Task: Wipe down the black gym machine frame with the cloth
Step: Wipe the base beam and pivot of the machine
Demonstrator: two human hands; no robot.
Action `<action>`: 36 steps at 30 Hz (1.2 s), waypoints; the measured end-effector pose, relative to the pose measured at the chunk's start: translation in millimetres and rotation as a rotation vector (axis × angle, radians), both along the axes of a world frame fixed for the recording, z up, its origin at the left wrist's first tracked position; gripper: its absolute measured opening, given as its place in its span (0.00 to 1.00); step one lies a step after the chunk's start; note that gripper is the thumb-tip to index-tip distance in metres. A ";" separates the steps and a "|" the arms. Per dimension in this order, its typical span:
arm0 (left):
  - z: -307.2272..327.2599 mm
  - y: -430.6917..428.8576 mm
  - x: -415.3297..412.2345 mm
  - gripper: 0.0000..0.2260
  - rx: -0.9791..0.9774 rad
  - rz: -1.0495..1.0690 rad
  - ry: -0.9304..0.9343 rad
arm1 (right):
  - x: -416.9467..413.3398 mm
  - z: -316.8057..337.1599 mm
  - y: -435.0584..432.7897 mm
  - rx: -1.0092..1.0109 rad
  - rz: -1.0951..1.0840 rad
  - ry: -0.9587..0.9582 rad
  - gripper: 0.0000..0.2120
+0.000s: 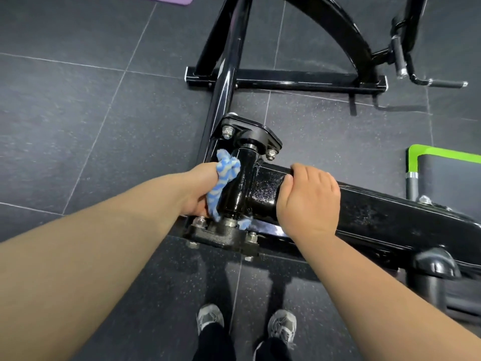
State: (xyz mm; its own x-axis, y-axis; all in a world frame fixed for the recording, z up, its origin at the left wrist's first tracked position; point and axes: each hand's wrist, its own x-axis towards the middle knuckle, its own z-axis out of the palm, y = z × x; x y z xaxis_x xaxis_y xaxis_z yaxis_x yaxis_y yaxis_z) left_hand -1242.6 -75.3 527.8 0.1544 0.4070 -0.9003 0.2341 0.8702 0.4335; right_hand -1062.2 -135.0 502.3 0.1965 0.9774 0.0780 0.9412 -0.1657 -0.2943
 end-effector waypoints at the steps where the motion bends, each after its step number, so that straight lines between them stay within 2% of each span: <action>1: 3.1 -1.5 0.7 0.16 0.008 -0.022 0.011 | 0.6 -0.1 -0.3 0.000 0.001 0.003 0.17; 3: 5.6 4.7 9.7 0.14 0.113 0.095 -0.028 | 1.6 -0.6 -0.7 0.002 -0.002 0.012 0.17; 5: 7.2 15.4 21.9 0.13 0.301 0.241 0.031 | 1.2 -0.7 -0.5 0.000 0.001 0.017 0.16; 7: 9.8 22.5 30.5 0.11 0.365 0.278 0.047 | 0.6 -0.4 0.5 -0.003 -0.004 0.015 0.17; 9: 6.9 19.8 30.2 0.11 0.259 0.268 0.023 | 0.9 -0.5 -0.3 -0.007 -0.002 0.015 0.17; 11: 3.0 12.2 21.1 0.11 0.167 0.207 0.135 | 0.8 0.3 -0.6 -0.003 0.003 0.019 0.17; 14: 9.8 4.6 17.5 0.10 0.110 -0.006 0.264 | 0.8 1.6 -0.2 -0.014 0.006 0.022 0.17; 16: 23.2 2.5 25.9 0.10 0.155 -0.017 0.279 | 1.5 1.2 -0.1 -0.007 0.002 0.026 0.16; 19: 42.9 -15.1 46.8 0.12 0.335 -0.059 0.300 | 1.9 -0.3 0.3 0.002 -0.002 0.032 0.17; 22: 32.4 -43.2 55.0 0.23 0.654 -0.476 0.655 | 4.1 -1.1 -0.1 -0.016 0.010 0.044 0.19; 23: 26.2 -52.7 51.9 0.23 0.784 -0.625 0.738 | 5.0 -1.3 1.0 -0.033 0.024 0.069 0.19; 24: 16.8 -58.1 46.3 0.22 0.919 -0.764 0.803 | 7.1 -0.2 1.3 -0.038 0.037 0.120 0.19; 26: 8.2 -62.7 42.3 0.22 1.132 -0.973 0.868 | 15.6 6.0 0.2 -0.001 0.055 0.337 0.18; 28: 8.1 -62.4 57.2 0.27 1.230 -1.015 0.813 | 27.2 16.1 -4.4 0.085 0.012 0.569 0.20; 30: 10.9 -58.3 84.5 0.27 1.167 -1.025 0.770 | 40.0 25.9 -7.0 0.134 -0.126 0.674 0.19; 33: 10.4 -57.4 116.3 0.25 1.164 -1.032 0.702 | 65.1 32.6 -3.3 0.197 -0.317 0.715 0.18; 36: 27.8 -49.5 95.6 0.28 1.090 -0.875 0.375 | 74.9 39.4 -7.5 0.234 -0.295 0.677 0.19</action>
State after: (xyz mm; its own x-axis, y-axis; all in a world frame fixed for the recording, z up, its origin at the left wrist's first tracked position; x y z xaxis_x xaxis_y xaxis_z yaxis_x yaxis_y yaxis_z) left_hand -1147.0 -124.9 555.6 0.5373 0.8047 -0.2526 0.7548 -0.3252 0.5696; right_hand -987.3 -142.4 541.8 0.5244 0.8502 0.0465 0.4702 -0.2436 -0.8482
